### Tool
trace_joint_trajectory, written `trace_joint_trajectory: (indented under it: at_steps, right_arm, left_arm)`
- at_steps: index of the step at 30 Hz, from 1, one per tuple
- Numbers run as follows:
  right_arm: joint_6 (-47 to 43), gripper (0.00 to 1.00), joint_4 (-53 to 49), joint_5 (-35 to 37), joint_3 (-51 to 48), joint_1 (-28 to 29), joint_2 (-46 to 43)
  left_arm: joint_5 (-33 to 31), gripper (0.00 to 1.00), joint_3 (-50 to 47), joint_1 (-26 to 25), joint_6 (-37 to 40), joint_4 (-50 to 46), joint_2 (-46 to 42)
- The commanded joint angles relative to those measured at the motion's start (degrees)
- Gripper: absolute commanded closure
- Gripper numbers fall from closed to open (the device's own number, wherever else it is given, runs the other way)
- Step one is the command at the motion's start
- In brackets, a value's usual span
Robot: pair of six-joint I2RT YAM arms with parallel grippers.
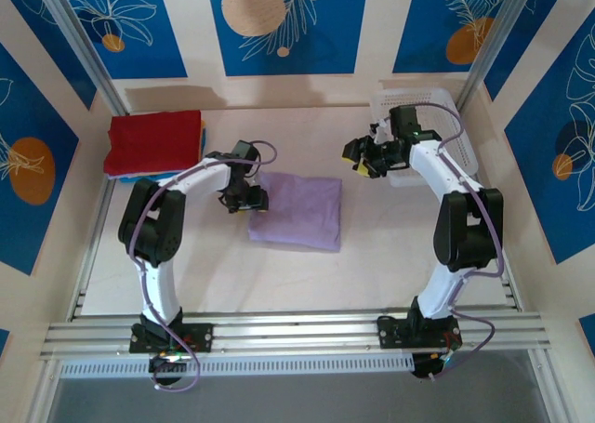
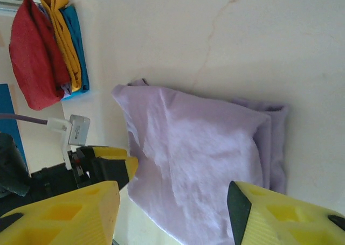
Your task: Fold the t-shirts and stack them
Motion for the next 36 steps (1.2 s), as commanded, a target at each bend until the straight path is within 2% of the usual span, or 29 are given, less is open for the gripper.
trace_joint_trajectory:
  at_steps: [1,5,8,12,16,21,30,36]
  right_arm:
    - [-1.15,0.43,-1.53,-2.39,-1.47,-0.95,-3.71]
    - [-1.5,0.43,-2.13,-2.7,-2.97,-2.05,-5.33]
    - [-1.72,0.43,-2.5,-3.05,-3.66,-2.92,-6.72]
    - [-2.2,0.43,-3.1,-3.22,-4.77,-4.14,-9.09]
    - [-2.47,0.43,-4.39,-4.01,-5.24,-6.36,-10.93]
    - [-3.64,0.43,-6.95,-6.09,-5.12,-8.98,-13.73]
    - [-7.24,0.33,-10.54,-6.99,-8.26,-9.11,-21.74]
    - [-7.87,0.17,-10.61,-7.43,-11.38,-9.18,-26.68]
  left_arm:
    - [1.24,0.43,1.37,-1.32,0.4,1.0,2.09]
    - [-1.12,0.47,1.55,-2.91,0.36,0.53,3.98]
    - [-2.46,0.53,1.29,-3.54,0.08,0.28,5.53]
    - [-5.57,0.77,0.96,-5.58,-0.31,-0.56,6.44]
    - [-4.44,1.0,-1.17,-6.38,-2.28,0.92,7.01]
    - [-6.28,1.0,0.41,-5.78,-0.25,-0.54,5.49]
    - [-26.9,1.0,19.44,-5.5,14.26,-15.32,4.28]
    - [-39.39,1.0,26.02,-5.42,21.66,-20.05,3.92]
